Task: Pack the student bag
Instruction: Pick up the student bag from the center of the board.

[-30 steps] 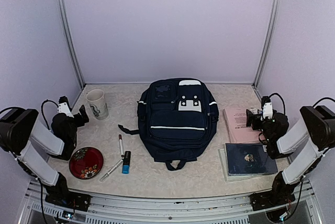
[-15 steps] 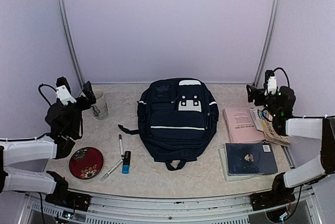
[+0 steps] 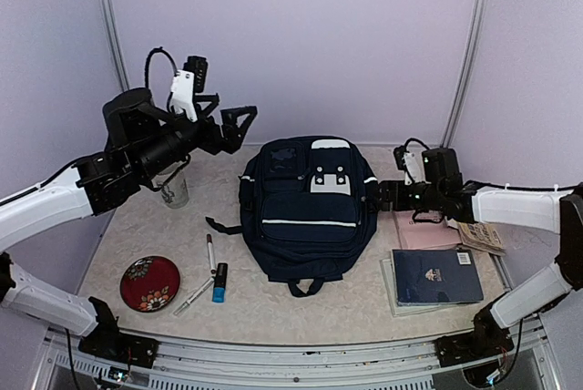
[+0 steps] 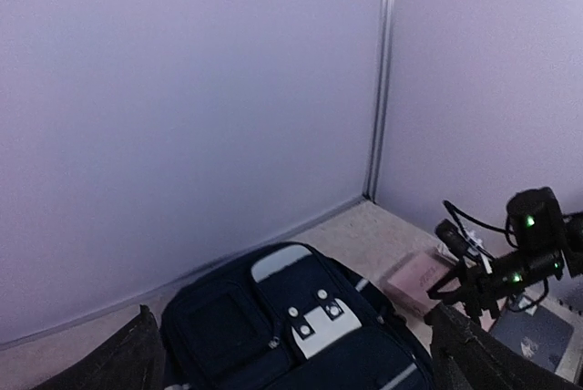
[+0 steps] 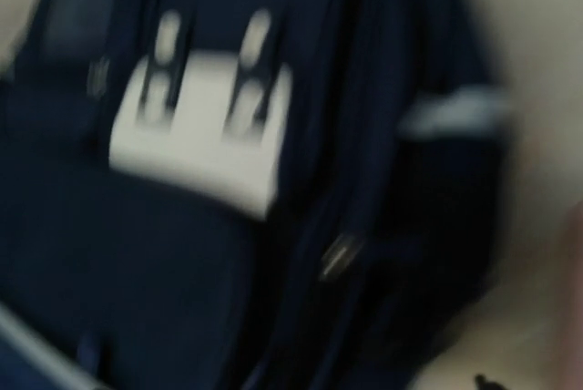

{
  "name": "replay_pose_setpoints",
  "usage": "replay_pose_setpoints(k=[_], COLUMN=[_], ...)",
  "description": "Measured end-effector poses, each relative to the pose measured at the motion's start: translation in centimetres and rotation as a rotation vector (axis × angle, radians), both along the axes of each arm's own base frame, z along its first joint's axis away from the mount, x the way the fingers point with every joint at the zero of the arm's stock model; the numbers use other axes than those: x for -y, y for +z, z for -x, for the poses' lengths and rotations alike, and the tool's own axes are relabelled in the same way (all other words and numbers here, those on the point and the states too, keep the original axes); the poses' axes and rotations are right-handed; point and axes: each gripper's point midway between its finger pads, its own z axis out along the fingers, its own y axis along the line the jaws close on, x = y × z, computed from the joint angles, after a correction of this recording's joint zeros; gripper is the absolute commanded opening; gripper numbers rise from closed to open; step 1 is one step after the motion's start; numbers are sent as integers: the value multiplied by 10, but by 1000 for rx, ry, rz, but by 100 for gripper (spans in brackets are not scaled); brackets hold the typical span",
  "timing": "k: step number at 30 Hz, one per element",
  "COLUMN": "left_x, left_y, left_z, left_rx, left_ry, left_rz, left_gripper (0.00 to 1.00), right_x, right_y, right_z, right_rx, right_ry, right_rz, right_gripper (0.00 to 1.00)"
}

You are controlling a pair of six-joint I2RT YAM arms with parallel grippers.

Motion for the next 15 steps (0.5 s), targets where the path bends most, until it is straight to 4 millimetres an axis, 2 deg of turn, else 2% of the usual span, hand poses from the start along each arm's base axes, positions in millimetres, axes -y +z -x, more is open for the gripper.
replay_pose_setpoints(k=[3, 5, 8, 12, 15], left_x=[39, 58, 72, 72, 67], left_y=[-35, -63, -90, -113, -128], left_z=[8, 14, 24, 31, 33], left_rx=[-72, -118, -153, -157, -156], left_ry=[-139, -212, -280, -300, -295], left_rz=[-125, -197, -260, -308, -344], left_gripper=[99, 99, 99, 99, 99], right_x=[-30, -45, -52, -58, -69], right_y=[-37, -51, -72, -101, -108], right_z=[22, 31, 35, 27, 18], right_rx=[-122, -176, -252, -340, -363], right_ry=[69, 103, 103, 78, 81], right_rz=[28, 24, 15, 39, 61], right_gripper=[94, 94, 90, 71, 45])
